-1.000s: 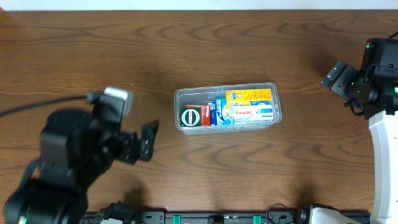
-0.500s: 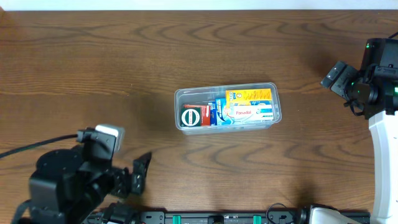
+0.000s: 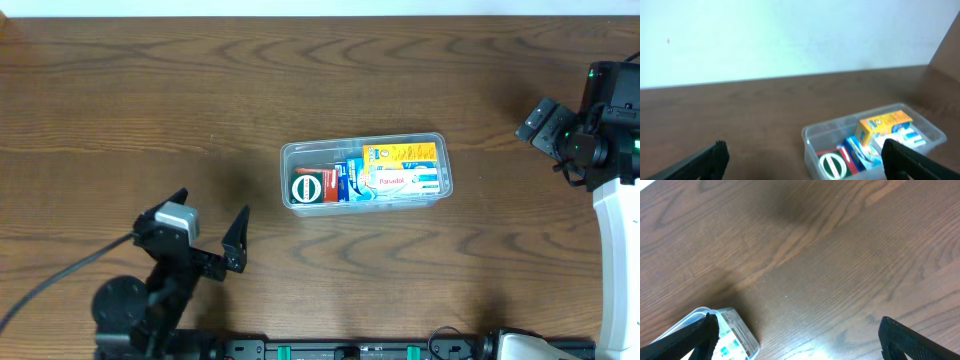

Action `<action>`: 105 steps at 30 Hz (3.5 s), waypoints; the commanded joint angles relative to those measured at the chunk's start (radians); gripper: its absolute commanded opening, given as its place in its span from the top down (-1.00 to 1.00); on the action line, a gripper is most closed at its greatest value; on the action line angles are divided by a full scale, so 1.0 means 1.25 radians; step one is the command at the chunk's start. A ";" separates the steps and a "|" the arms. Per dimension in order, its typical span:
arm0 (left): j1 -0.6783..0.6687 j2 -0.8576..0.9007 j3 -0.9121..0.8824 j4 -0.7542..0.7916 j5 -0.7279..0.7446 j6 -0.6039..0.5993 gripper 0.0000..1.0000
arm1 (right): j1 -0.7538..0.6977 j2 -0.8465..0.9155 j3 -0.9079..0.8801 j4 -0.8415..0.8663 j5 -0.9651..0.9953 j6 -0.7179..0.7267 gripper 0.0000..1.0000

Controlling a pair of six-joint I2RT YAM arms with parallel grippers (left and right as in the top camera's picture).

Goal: Pack container

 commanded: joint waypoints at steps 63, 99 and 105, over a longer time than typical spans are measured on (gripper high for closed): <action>0.032 -0.190 -0.432 0.245 -0.146 0.021 -0.96 | -0.003 0.001 0.003 -0.001 0.005 0.011 -0.99; 0.032 -0.190 -0.432 0.245 -0.146 0.021 -0.96 | 0.181 -0.845 -0.796 0.808 -0.272 -0.313 -0.99; 0.032 -0.190 -0.432 0.246 -0.146 0.021 -0.96 | 0.158 -0.986 -0.982 0.903 -0.280 -0.313 -0.98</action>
